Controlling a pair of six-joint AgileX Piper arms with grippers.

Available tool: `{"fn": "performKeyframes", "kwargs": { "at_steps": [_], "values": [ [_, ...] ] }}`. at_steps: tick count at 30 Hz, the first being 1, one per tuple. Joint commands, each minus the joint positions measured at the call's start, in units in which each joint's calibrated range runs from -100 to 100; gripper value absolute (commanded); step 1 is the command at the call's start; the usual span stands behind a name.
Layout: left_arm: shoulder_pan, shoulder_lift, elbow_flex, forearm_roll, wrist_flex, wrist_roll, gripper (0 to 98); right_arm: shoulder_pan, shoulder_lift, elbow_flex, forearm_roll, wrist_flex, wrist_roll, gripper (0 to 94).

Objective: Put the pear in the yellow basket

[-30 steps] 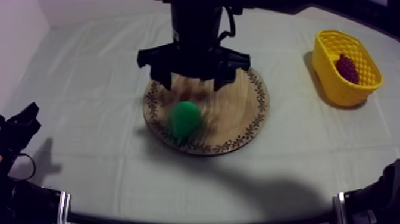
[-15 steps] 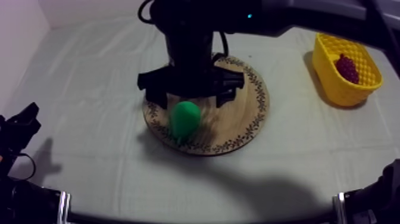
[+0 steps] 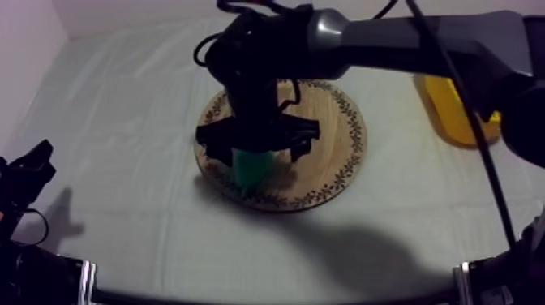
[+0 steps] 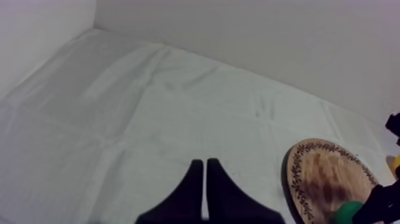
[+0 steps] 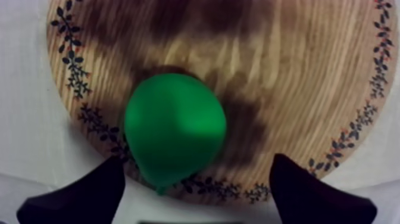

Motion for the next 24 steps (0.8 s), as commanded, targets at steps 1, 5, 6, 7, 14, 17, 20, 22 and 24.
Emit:
{"fn": "performKeyframes", "kwargs": {
  "at_steps": [1, 5, 6, 7, 14, 17, 20, 22, 24],
  "values": [
    [0.02, 0.00, 0.00, 0.02, -0.01, -0.01, 0.1, 0.09, 1.11, -0.69, -0.18, -0.39, 0.15, 88.6],
    [0.02, 0.00, 0.00, 0.02, -0.01, -0.01, 0.1, 0.44, 3.35, -2.66, -0.59, -1.34, 0.41, 87.3],
    [0.02, 0.00, 0.00, 0.02, -0.01, -0.01, 0.1, 0.56, 3.85, -3.19, -0.66, -1.62, 0.46, 87.0],
    [0.02, 0.00, 0.00, 0.02, -0.01, -0.01, 0.1, 0.72, 4.33, -3.69, -0.70, -1.94, 0.52, 86.6],
    [0.02, 0.00, 0.00, 0.02, -0.01, -0.01, 0.1, 1.45, 6.77, -6.07, -1.23, -3.09, 1.41, 76.8],
    [0.02, 0.00, 0.00, 0.02, -0.01, -0.01, 0.1, 1.51, 7.18, -6.18, -1.63, -2.46, 1.52, 72.8],
    [0.02, 0.00, 0.00, 0.02, -0.01, -0.01, 0.1, 1.47, 7.28, -5.91, -2.22, -1.76, 1.33, 71.4],
    [0.02, 0.00, 0.00, 0.02, -0.01, -0.01, 0.1, 1.37, 7.23, -5.83, -2.63, -1.53, 1.09, 69.6],
    [0.02, 0.00, 0.00, 0.02, -0.01, -0.01, 0.1, 1.28, 7.19, -5.73, -3.02, -1.49, 0.77, 65.9]
  ]
}}
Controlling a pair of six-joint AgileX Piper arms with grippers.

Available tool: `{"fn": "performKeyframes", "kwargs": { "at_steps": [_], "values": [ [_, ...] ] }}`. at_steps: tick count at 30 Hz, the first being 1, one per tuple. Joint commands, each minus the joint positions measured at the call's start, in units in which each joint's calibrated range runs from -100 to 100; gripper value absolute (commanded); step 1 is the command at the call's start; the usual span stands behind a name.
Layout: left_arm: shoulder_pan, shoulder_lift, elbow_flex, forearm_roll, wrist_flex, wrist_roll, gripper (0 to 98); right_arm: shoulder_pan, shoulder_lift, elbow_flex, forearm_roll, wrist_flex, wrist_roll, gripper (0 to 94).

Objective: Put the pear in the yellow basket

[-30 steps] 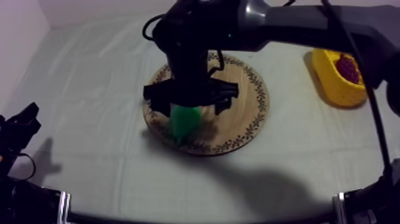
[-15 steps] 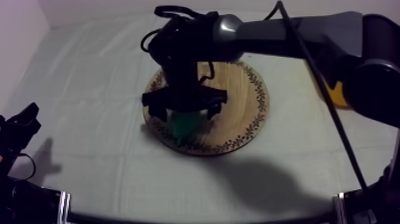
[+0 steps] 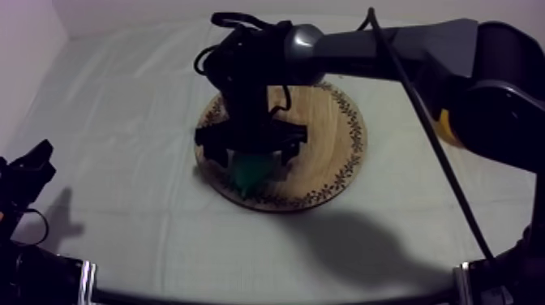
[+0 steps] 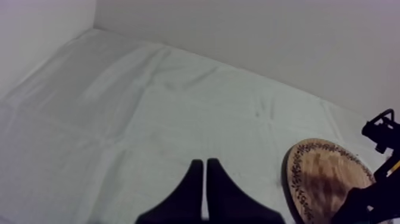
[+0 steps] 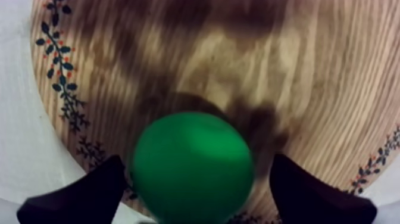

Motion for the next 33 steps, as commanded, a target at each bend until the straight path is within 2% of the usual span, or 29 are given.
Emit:
{"fn": "performKeyframes", "kwargs": {
  "at_steps": [1, 5, 9, 14, 19, 27, 33],
  "values": [
    [0.02, 0.00, 0.00, 0.02, -0.01, -0.01, 0.1, -0.10, -0.11, 0.24, -0.35, -0.06, -0.24, 62.8],
    [0.02, 0.00, 0.00, 0.02, -0.01, -0.01, 0.1, -0.02, -0.13, 1.02, -1.03, -1.42, 0.03, 44.8],
    [0.02, 0.00, 0.00, 0.02, -0.01, -0.01, 0.1, 0.35, -0.01, 1.48, -1.61, -2.48, 0.28, 38.8],
    [0.02, 0.00, 0.00, 0.02, -0.01, -0.01, 0.1, 0.72, -1.03, 1.56, -1.26, -2.85, 0.87, 38.1],
    [0.02, 0.00, 0.00, 0.02, -0.01, -0.01, 0.1, 1.85, -7.31, 3.24, 0.40, -3.10, 3.22, 38.6],
    [0.02, 0.00, 0.00, 0.02, -0.01, -0.01, 0.1, 7.06, -23.53, 8.05, 5.26, -4.36, 11.96, 40.6],
    [0.02, 0.00, 0.00, 0.02, -0.01, -0.01, 0.1, 13.55, -33.63, 12.71, 8.20, -9.14, 17.92, 41.8]
  ]
}}
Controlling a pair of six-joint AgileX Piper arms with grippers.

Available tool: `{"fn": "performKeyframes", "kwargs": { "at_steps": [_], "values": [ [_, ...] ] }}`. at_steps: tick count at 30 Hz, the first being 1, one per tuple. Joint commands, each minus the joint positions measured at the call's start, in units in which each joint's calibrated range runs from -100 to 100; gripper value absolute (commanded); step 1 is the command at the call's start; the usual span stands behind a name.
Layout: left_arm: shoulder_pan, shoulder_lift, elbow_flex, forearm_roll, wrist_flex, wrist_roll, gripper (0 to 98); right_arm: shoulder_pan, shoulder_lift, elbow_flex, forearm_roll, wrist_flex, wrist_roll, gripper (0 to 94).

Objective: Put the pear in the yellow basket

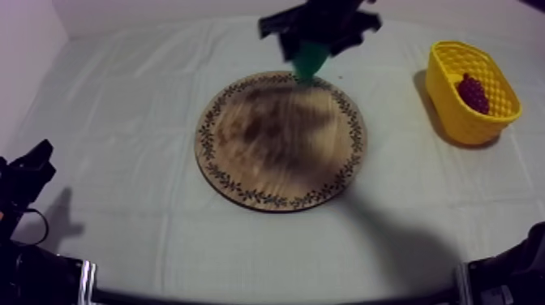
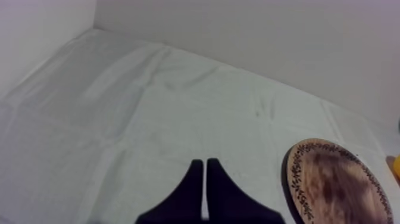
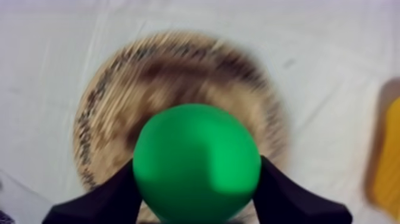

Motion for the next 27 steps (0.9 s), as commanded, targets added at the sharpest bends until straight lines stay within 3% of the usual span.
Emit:
{"fn": "performKeyframes", "kwargs": {
  "at_steps": [1, 14, 19, 27],
  "values": [
    [0.02, 0.00, 0.00, 0.02, -0.01, -0.01, 0.1, 3.71, -5.84, 1.89, 0.65, -2.68, 4.19, 41.7],
    [0.02, 0.00, 0.00, 0.02, -0.01, -0.01, 0.1, 20.07, -18.34, 14.18, 3.39, -17.84, 16.25, 41.5],
    [0.02, 0.00, 0.00, 0.02, -0.01, -0.01, 0.1, 25.20, -19.40, 19.34, 4.44, -23.75, 18.46, 41.3],
    [0.02, 0.00, 0.00, 0.02, -0.01, -0.01, 0.1, 30.84, -18.54, 27.43, 6.47, -31.64, 18.67, 42.5]
  ]
}}
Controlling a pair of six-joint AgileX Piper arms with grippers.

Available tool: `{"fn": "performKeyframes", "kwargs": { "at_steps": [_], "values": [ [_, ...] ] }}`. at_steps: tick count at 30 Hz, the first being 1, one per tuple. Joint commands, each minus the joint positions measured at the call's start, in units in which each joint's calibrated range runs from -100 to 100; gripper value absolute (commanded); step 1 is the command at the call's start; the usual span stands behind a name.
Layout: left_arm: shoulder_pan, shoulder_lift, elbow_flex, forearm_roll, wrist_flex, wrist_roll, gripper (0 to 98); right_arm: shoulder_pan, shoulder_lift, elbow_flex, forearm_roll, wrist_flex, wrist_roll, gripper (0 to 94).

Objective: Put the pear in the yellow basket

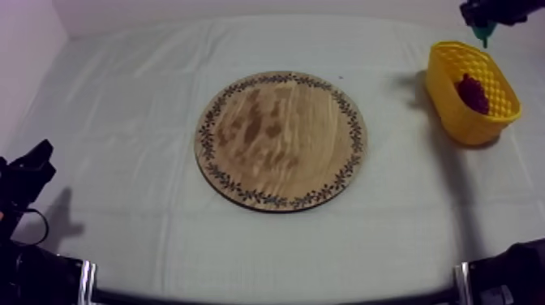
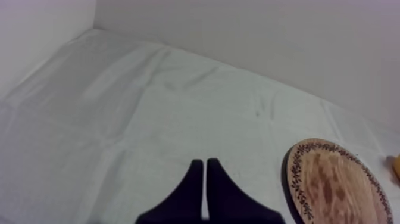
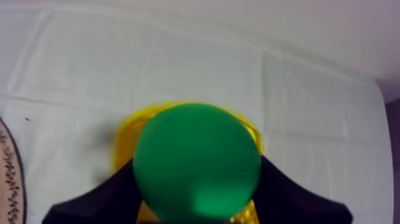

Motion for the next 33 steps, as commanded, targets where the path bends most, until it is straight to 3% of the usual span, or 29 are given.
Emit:
{"fn": "performKeyframes", "kwargs": {
  "at_steps": [1, 10, 19, 22, 28, 33],
  "values": [
    [0.02, 0.00, 0.00, 0.02, -0.01, -0.01, 0.1, 2.07, 0.46, 2.37, -0.06, -2.62, 0.31, 42.5],
    [0.02, 0.00, 0.00, 0.02, -0.01, -0.01, 0.1, 5.63, 4.07, 8.90, -3.32, -9.53, 4.32, 42.4],
    [0.02, 0.00, 0.00, 0.02, -0.01, -0.01, 0.1, 7.06, 9.11, 12.02, -10.19, -13.78, 10.13, 45.8],
    [0.02, 0.00, 0.00, 0.02, -0.01, -0.01, 0.1, 7.03, 10.02, 12.03, -12.29, -14.21, 10.97, 52.7],
    [0.02, 0.00, 0.00, 0.02, -0.01, -0.01, 0.1, 6.88, 9.92, 14.68, -13.46, -17.95, 10.39, 69.1],
    [0.02, 0.00, 0.00, 0.02, -0.01, -0.01, 0.1, 6.15, 8.17, 16.44, -14.93, -20.55, 11.10, 70.9]
  ]
}}
